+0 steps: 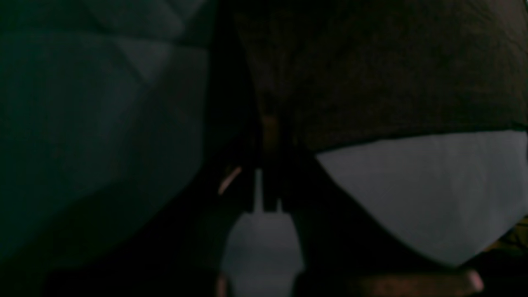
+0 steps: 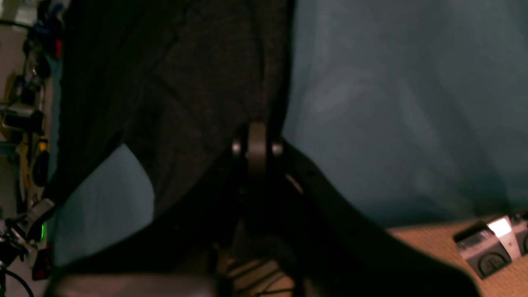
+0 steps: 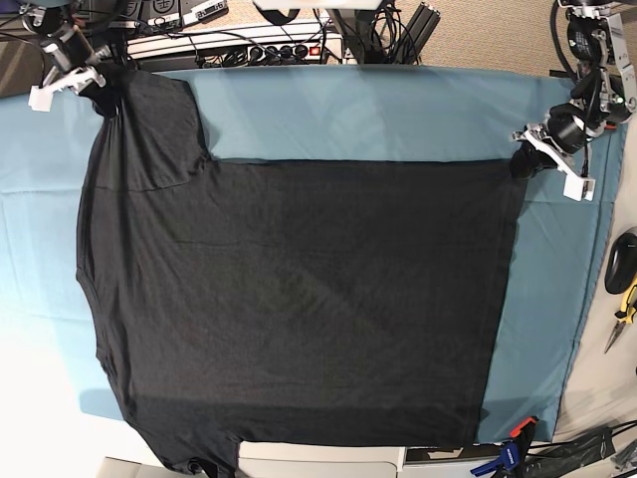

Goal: Fold the T-shirt properly
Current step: 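Lift the shoulder edge and pull it away from the hem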

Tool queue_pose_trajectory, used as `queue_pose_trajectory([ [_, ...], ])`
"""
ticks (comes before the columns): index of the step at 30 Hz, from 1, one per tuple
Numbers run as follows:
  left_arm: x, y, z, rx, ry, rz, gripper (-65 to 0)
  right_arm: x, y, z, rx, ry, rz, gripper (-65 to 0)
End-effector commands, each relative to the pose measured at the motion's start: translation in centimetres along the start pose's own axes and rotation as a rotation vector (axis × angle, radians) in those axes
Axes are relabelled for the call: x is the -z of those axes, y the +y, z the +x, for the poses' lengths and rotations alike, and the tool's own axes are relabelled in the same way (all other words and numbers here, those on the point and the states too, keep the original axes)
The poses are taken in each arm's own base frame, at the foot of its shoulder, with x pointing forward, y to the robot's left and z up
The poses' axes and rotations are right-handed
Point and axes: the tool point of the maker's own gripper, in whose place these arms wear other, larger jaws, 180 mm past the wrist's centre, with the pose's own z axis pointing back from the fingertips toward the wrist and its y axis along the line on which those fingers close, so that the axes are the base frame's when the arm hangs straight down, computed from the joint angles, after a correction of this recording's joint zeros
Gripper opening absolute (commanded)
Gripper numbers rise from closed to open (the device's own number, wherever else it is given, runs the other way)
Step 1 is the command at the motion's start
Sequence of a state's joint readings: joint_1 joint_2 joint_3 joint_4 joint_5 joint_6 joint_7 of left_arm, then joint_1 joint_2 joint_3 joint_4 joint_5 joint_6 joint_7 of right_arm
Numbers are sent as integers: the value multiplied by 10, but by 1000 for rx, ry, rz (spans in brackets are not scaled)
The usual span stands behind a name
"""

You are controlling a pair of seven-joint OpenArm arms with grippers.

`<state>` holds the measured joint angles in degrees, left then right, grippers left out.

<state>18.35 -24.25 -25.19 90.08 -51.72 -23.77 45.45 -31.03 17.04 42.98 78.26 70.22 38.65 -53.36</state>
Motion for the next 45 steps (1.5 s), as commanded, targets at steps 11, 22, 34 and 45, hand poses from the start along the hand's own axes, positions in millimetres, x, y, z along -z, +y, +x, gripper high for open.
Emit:
queue_pose_trajectory([
  [11,-15,-4,-17,2,27,-15,-650,-29,-23,3,-61,96,-85,-650],
  [22,-40,-30,-42,69,83,-38,-650,-60,-40,17,-109,144,-146,-650],
  [34,-88,-7,-38,44,42,55,-650,-88,-52,17,-121,184,-202,-650],
  [45,-96,-4,-50,22,73,68,-650,-92,-56,26,-169,221,-226,-650],
])
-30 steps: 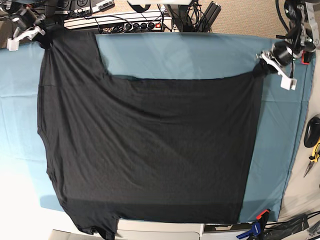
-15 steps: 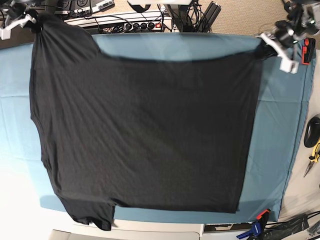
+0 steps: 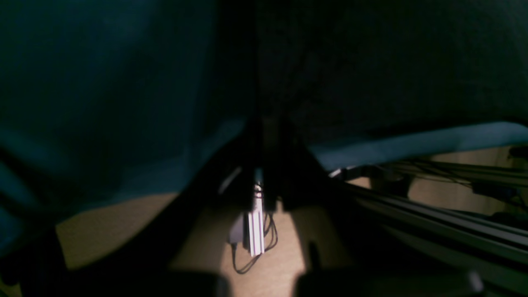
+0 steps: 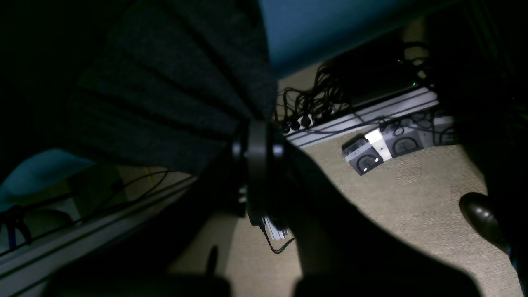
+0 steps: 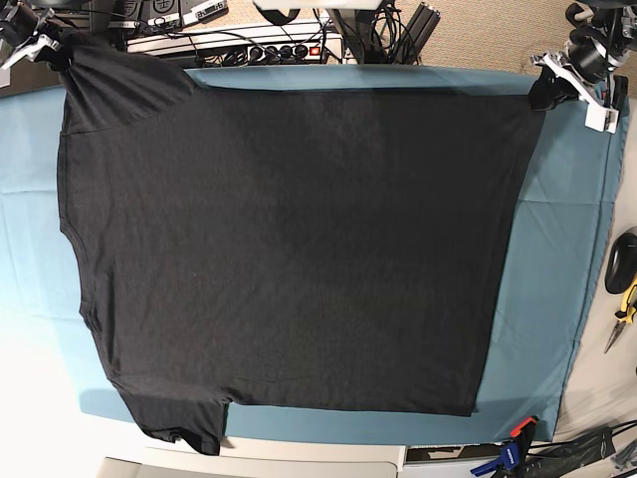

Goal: Fold the T-shirt properly
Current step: 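Lift the shoulder edge and pull it away from the hem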

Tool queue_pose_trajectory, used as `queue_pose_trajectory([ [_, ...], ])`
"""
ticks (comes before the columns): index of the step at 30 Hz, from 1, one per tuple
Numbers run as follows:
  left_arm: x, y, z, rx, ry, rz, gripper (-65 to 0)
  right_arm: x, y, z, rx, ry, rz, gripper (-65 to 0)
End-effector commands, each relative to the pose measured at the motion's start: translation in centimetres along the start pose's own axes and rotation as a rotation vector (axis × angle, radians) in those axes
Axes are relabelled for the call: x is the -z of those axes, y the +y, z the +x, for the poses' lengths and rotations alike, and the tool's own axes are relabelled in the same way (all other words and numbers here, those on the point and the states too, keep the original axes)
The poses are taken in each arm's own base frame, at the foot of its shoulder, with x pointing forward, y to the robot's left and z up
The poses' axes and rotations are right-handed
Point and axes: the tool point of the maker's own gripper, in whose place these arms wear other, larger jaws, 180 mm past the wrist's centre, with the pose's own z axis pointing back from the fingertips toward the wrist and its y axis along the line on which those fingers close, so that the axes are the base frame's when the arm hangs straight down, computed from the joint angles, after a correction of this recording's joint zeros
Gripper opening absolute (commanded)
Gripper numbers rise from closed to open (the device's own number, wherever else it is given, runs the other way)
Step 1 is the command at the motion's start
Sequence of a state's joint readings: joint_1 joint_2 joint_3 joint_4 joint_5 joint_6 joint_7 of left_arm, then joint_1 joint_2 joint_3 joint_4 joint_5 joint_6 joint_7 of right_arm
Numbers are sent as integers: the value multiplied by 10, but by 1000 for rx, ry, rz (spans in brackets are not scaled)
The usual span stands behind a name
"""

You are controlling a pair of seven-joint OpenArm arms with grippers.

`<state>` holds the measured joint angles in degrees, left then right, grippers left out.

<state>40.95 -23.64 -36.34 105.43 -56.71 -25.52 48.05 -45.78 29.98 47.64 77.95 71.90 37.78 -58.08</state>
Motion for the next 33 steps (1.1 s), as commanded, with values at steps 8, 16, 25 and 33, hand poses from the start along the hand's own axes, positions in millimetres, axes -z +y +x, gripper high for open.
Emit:
queue_pose_trajectory([
  [8,-11,-13,-17,-15,22,-60,-650,-18,-11,-5,-13,26,-42,-650],
  [16,-14,-12,-27,-23,52,-54,-650,-39,-24,-7,1,24,-85,-650],
  [25,-15,-12,-25,-25,43,-55,-650,-44,-25,3,10,-21,-86,-650],
  [33,-11,-14,-14,-19,13,-68,-650,-42,-12,13,23,-67,-15,-650],
])
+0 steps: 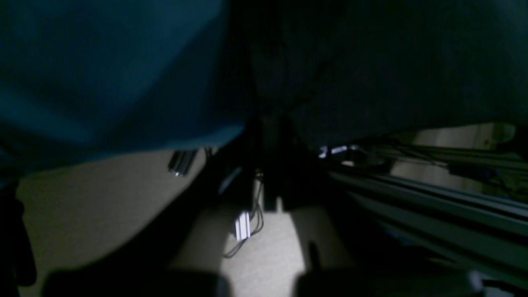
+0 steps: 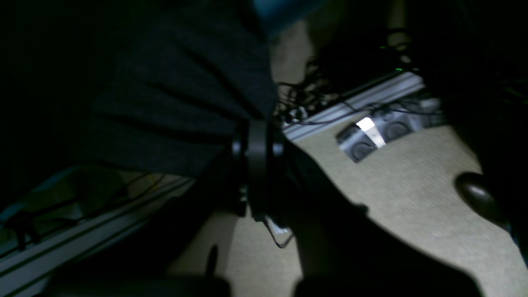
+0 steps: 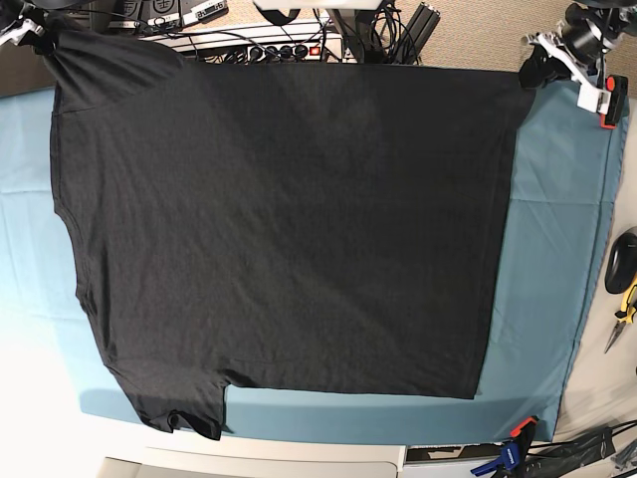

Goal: Fold the T-shirt properly
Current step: 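Lift the shoulder edge and pull it away from the hem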

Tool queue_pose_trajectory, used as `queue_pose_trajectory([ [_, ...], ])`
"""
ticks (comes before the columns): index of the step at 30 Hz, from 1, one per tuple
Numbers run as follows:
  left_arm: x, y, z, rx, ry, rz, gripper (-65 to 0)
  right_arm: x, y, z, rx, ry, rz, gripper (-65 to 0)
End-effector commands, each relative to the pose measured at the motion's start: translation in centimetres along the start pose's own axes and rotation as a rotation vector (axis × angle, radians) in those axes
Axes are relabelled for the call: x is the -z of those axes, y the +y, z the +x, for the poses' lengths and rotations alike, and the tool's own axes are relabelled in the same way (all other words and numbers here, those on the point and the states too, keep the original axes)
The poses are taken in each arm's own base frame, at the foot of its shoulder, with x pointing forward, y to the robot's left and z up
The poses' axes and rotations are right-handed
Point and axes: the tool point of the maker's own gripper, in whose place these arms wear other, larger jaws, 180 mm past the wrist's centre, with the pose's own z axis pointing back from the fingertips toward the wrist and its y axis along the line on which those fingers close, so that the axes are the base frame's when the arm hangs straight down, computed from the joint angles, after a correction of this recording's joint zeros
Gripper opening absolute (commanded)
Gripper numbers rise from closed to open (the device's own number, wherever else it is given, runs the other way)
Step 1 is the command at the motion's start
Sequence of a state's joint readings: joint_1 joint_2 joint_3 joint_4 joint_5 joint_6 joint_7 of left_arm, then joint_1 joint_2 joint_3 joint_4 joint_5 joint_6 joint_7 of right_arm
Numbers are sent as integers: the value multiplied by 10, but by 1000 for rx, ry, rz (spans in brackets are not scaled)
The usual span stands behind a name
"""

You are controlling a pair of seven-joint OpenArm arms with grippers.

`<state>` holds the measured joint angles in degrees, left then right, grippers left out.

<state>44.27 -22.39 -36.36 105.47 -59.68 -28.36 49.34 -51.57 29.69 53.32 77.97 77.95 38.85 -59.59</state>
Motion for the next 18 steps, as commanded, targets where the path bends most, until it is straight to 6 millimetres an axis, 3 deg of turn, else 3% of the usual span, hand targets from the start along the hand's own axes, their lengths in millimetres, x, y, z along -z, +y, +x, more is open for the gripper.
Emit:
queue_pose_trajectory([
  [1,-4,-3,11,11,-34,-16,-650,-6,4,15,-31,-33,20,-650],
  [11,-6,-21,19,62,-65,-96,-650,4,23,20,29,-87,113,-650],
  [18,-2,-30,50,160,-127,-101,-650,30,47,43,72,-224,207,-650],
])
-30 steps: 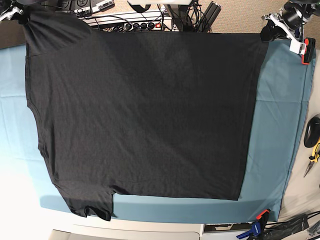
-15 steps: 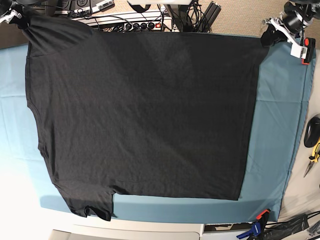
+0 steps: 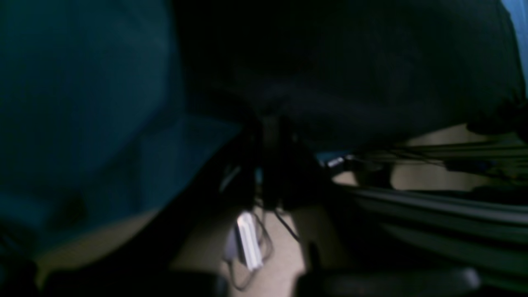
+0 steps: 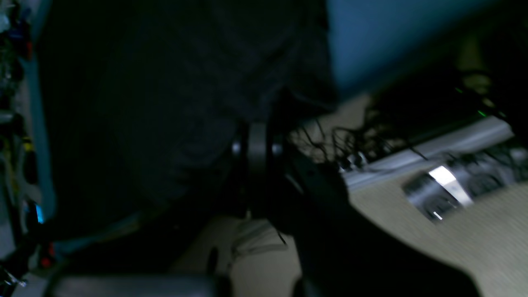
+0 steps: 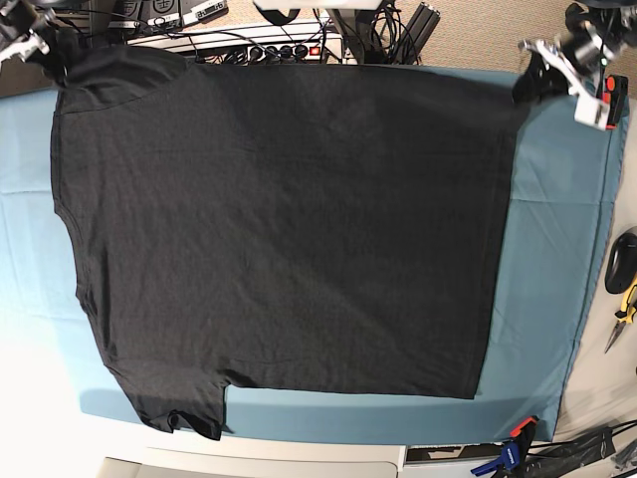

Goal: Fold the T-shirt properly
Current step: 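Lift the shoulder edge and pull it away from the hem, then lay the shoulder edge down and drag it toward the hem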

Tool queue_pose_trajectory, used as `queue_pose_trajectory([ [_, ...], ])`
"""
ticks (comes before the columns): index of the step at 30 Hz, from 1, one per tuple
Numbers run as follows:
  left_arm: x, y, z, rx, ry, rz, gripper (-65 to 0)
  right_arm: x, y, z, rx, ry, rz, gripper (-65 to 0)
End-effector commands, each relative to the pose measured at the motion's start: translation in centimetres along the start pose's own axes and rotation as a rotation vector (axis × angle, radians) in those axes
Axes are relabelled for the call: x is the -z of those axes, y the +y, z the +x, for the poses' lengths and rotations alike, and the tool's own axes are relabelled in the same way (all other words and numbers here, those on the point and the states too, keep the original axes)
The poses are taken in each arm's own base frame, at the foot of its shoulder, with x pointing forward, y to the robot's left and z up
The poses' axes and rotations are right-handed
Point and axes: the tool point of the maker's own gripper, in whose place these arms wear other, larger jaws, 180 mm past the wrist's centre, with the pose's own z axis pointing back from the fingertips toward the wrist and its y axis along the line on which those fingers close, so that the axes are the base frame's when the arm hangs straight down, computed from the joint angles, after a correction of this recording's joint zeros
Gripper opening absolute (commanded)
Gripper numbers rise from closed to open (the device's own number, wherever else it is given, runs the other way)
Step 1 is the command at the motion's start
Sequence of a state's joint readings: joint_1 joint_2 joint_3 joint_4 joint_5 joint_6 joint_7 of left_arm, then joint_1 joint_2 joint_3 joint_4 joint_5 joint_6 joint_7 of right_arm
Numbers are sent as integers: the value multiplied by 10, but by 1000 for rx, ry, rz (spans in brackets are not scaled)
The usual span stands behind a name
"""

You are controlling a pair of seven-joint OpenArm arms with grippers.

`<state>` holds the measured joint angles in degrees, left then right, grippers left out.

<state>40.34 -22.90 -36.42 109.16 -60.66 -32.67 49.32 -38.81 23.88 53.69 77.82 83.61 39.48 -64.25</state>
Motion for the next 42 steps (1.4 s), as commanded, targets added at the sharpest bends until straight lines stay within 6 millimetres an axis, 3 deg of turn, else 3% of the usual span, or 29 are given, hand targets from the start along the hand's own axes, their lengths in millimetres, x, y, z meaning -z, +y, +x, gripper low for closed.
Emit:
queue_pose_trajectory([
  [1,-2,-1,15,31,-41,-7,-650,1,8,20,-25,-63,30,-650],
  [10,11,10,56,92,-139,31,-650,57,48,81,-83,-266,137,-650],
  [17,21,18,77,111,-181,54,-650,131,104,111,-266,-249,187,-650],
  [22,46,-1,76,173,-148,10,-650,174,148,133,-458,-236,183,-650],
  [26,67,-12,80,222,-129,6,-650,195,170,144,-607,-225,147,-650],
  [31,79,-20,94,289,-139,0,-650,208,171,157,-698,-254,44,-650],
  [35,87,-25,100,300,-146,-18,-650,222,154,160,-667,-242,-10,-650],
  [42,115,-1,93,215,-98,-16,-650,247,131,159,-543,-222,-19,-650],
])
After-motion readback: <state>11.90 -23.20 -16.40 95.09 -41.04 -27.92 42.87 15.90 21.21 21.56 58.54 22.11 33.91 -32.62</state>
